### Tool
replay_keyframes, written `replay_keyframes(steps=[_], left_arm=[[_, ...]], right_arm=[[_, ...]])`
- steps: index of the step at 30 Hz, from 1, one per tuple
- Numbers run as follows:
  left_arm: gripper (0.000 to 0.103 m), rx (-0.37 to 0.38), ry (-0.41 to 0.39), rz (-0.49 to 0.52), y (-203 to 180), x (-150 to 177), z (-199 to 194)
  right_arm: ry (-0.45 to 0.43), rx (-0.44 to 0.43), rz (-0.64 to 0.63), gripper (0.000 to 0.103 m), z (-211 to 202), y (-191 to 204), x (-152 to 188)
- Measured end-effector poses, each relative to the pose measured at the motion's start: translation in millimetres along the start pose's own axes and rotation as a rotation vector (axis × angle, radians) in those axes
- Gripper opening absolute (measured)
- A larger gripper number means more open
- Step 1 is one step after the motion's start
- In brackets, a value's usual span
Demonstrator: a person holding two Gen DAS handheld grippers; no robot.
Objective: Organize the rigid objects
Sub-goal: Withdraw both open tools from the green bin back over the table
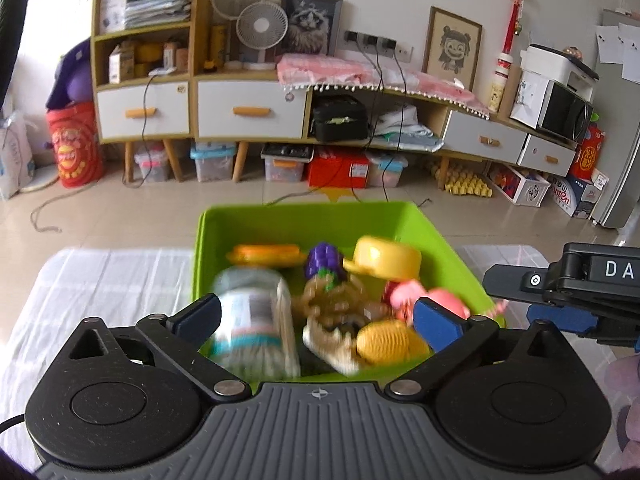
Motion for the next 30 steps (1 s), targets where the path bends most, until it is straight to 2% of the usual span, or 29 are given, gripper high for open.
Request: replay_keyframes(steps=[8, 10, 17, 22, 25, 30], left_arm=[[0.101, -0.028, 0.071, -0.017, 6, 31, -28], [0.101, -0.039, 0.084, -0.017, 7, 40, -37], [0.101, -0.067, 0.137, -0.047, 12, 70, -57], [0.101, -0.053, 0.172, -0.085, 14, 83, -62], [0.101, -0.057, 0.168, -0.084, 13, 86, -64], [0.101, -0.097, 0.201, -0.084, 14, 94, -60]], right_arm=[[0.058, 0.043, -0.084, 0.065, -24, 0, 28], [0.065, 0.048, -0.111, 0.068, -30, 0, 36], [0.082, 0.034, -0.17, 0.07, -45, -3, 71], [0.057, 0.078, -0.239, 0.07, -48, -7, 88], [0.058, 0.068, -0.242, 0.07, -51, -13, 92], [0.052, 0.115, -0.271, 0.07, -48, -20, 90]])
Point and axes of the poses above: each gripper's, at about its wrist camera, not at the fingertips, and z roughly the way its jaws point, y to its left, x to its underside, the point moved 6 cm from there along z, roughly the way its jaws point, and after that the axes turned 6 degrees about x, right-handed, at the moved point
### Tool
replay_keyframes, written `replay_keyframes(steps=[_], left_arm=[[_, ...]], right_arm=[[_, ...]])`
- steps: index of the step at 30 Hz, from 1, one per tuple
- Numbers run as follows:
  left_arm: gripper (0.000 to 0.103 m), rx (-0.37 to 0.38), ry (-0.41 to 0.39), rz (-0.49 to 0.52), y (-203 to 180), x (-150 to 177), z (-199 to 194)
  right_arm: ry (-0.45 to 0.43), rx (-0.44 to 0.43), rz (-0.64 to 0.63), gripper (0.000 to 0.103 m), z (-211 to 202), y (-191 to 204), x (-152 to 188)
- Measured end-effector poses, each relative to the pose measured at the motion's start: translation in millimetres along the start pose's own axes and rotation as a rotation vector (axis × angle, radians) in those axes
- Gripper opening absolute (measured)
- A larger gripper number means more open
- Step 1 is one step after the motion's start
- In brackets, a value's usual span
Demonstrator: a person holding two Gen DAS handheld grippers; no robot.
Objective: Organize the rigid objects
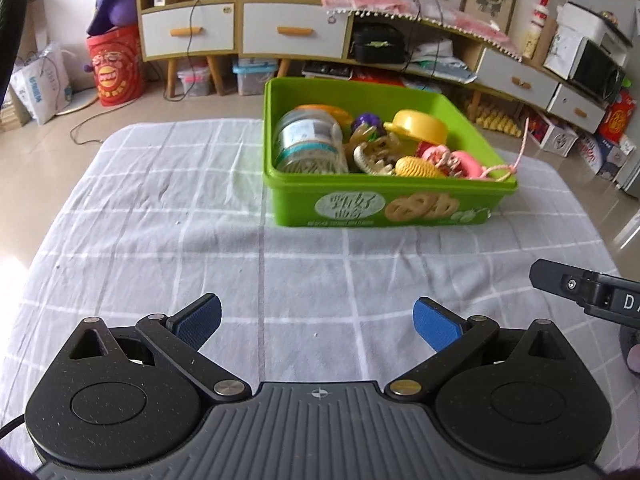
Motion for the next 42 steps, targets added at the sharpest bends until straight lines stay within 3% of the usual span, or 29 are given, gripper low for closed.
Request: replay_keyframes(steps=[11, 42], left_arm=[[0.101, -0.055, 0.009, -0.027, -3, 5, -6], [0.101, -0.111, 0.022, 0.025, -11, 8, -8]], right_arm=[[0.033, -0.004, -0.067, 0.07, 8, 17, 6], [0.034, 0.019, -0.07, 0.071, 10, 18, 6]])
Point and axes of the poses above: each gripper's, at about its wrist camera, not at the fingertips, and z roughly the way its jaws point, y to its left, x to its underside, the point moved 6 cm from there along z, roughly the way its jaws point, and after that the axes turned 6 degrees about x, right-handed, at the moved point
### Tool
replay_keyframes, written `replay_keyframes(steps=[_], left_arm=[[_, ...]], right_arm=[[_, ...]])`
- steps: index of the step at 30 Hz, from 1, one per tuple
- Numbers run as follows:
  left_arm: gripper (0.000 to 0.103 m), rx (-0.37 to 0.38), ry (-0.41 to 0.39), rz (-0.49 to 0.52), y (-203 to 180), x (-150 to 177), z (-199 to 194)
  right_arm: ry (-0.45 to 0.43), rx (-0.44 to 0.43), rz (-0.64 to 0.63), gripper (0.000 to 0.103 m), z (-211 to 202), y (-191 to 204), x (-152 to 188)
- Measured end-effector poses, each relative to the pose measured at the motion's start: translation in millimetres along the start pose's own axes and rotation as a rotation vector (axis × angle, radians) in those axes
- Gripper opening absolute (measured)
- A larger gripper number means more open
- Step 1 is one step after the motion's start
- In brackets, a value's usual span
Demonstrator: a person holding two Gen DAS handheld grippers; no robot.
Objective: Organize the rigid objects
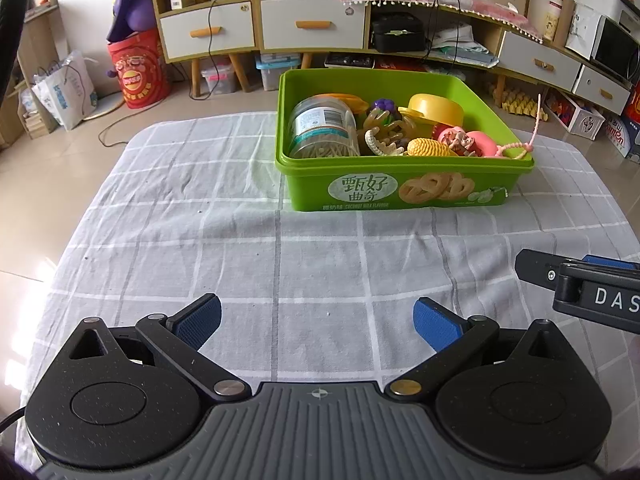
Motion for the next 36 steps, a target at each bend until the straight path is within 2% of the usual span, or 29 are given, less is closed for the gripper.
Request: replay_keyframes(steps=[34, 36], left_arm=[[0.101, -0.008, 0.003, 0.005, 2.8, 0.7, 1.9], [0.101, -0.008, 0.004, -0.006, 6.1, 3.9, 4.9]], right_arm=[[0.002, 0.006, -0.002, 0.071, 2.5, 1.0, 2.0], [0.0, 0.022, 0.0, 0.075, 4.8, 1.1, 6.4]])
Point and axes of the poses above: each gripper's, at about its wrist camera, not at the fingertips, and z roughly the way its jaws point, y to its left, x to its underside, the point moved 6 cm from there along z, roughly the way its jaws point, and after that the axes turned 6 degrees about x, right-handed, at the moved point
